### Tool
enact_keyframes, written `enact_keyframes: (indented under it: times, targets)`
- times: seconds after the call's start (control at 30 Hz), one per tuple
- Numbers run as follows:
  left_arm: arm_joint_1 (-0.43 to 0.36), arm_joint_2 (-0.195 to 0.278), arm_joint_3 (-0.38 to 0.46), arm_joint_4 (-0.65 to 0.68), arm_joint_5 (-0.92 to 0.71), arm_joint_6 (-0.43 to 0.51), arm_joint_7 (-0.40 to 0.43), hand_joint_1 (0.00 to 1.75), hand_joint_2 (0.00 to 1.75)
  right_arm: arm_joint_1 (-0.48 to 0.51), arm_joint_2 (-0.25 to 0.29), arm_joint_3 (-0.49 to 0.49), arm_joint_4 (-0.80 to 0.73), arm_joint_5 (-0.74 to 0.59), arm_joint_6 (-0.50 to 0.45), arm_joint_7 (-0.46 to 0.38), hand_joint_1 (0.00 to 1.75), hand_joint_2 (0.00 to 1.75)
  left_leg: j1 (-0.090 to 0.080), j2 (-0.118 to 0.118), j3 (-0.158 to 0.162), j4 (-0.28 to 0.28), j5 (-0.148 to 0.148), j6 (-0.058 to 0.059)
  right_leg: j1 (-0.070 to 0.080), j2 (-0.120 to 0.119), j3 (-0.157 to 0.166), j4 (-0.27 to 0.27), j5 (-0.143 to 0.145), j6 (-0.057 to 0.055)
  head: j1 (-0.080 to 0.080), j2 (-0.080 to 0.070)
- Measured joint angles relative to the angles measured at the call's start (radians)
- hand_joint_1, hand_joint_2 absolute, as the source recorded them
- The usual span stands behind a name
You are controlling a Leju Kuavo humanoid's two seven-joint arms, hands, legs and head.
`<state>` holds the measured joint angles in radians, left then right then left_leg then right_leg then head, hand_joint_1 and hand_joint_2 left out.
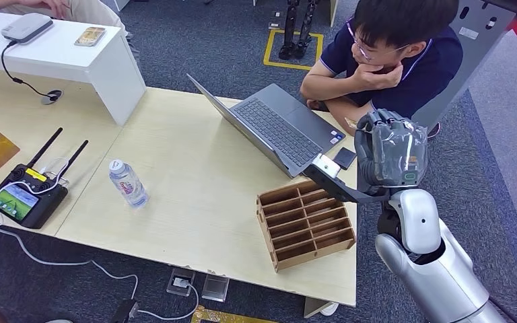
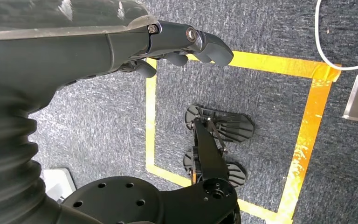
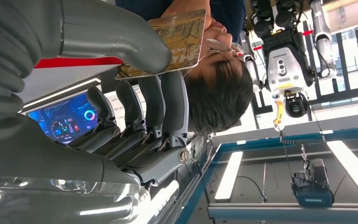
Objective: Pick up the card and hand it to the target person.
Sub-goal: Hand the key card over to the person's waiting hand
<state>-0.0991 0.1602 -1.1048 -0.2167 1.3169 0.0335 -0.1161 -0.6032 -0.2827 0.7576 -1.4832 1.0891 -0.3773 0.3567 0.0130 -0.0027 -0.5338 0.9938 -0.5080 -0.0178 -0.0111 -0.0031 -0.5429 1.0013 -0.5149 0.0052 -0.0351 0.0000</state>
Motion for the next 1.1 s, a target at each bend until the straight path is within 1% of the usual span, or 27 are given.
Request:
enact_keyframes:
  times: [0.43, 0.53, 0.67, 0.87, 1.1]
  targets:
    - [0.000, 0.000, 0.000, 0.000, 0.000, 0.002, 0.000, 0.00, 1.75, 0.000, 0.001, 0.000, 0.003, -0.018, -0.003, -0.001, 1.40, 1.75, 0.000, 0.000, 0.000, 0.000, 0.000, 0.000, 0.000, 0.000, 0.000, 0.000, 0.000, 0.000, 0.000, 0.000]
    - [0.000, 0.000, 0.000, 0.000, 0.001, 0.002, 0.000, 0.00, 1.75, 0.000, 0.003, -0.001, 0.005, -0.054, -0.018, -0.012, 1.40, 1.75, 0.000, 0.000, 0.000, 0.000, 0.000, 0.000, 0.000, 0.000, 0.000, 0.000, 0.000, 0.000, 0.000, 0.000]
    - [0.000, 0.000, 0.000, 0.000, 0.002, 0.002, 0.000, 0.00, 1.75, 0.000, 0.009, 0.002, 0.005, -0.114, -0.021, -0.059, 1.40, 1.75, 0.000, 0.000, 0.000, 0.000, 0.000, 0.000, 0.000, 0.000, 0.000, 0.000, 0.000, 0.000, 0.000, 0.000]
    - [0.000, 0.000, 0.000, 0.000, 0.003, 0.003, 0.000, 0.00, 1.75, -0.001, 0.016, 0.003, 0.008, -0.162, -0.030, -0.057, 1.40, 1.75, 0.000, 0.000, 0.000, 0.000, 0.000, 0.000, 0.000, 0.000, 0.000, 0.000, 0.000, 0.000, 0.000, 0.000]
    - [0.000, 0.000, 0.000, 0.000, 0.004, 0.005, 0.000, 0.00, 1.75, -0.001, 0.021, 0.003, 0.018, -0.176, -0.039, -0.055, 1.40, 1.75, 0.000, 0.000, 0.000, 0.000, 0.000, 0.000, 0.000, 0.000, 0.000, 0.000, 0.000, 0.000, 0.000, 0.000]
